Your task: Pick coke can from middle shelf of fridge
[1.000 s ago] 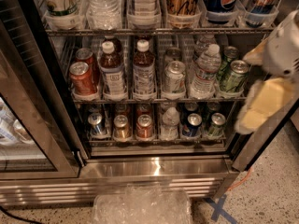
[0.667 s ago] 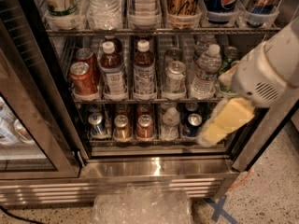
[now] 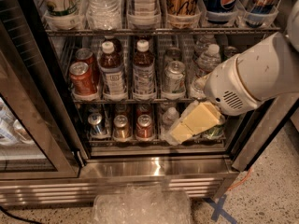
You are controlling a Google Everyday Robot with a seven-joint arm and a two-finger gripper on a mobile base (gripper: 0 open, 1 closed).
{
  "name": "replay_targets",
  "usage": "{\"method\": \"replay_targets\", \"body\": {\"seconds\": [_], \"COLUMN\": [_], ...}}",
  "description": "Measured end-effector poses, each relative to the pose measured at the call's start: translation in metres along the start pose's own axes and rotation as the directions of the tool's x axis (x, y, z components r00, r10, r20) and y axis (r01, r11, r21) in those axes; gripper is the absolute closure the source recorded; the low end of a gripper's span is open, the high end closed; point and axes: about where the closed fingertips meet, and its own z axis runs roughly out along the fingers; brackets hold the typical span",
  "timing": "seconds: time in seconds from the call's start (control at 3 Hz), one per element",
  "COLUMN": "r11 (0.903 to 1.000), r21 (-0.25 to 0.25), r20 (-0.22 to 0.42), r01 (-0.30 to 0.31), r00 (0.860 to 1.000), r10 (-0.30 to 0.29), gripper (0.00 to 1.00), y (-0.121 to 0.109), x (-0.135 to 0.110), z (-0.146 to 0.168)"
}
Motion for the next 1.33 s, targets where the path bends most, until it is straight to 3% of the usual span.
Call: {"method": "replay_targets", "body": {"seconds": [0.33, 0.67, 1.0, 1.33], "r11": [0.9996, 0.9965, 0.9958, 0.9991], "r21": [0.017, -0.044, -0.057, -0.010], "r20": [0.076, 0.210, 0.362, 0.471], "r01": [-0.022, -0.071, -0.072, -0.041], "r00": [0.997, 0.974, 0.928, 0.881], "r10": [0.021, 0.079, 0.088, 0.041], "gripper": [0.00, 0.00, 0.00, 0.00], "y": [0.003, 0.031, 0.028, 0.022], "x": [-0.018, -0.041, -0.096, -0.159], "z": [0.014, 0.060, 0.091, 0.102]}}
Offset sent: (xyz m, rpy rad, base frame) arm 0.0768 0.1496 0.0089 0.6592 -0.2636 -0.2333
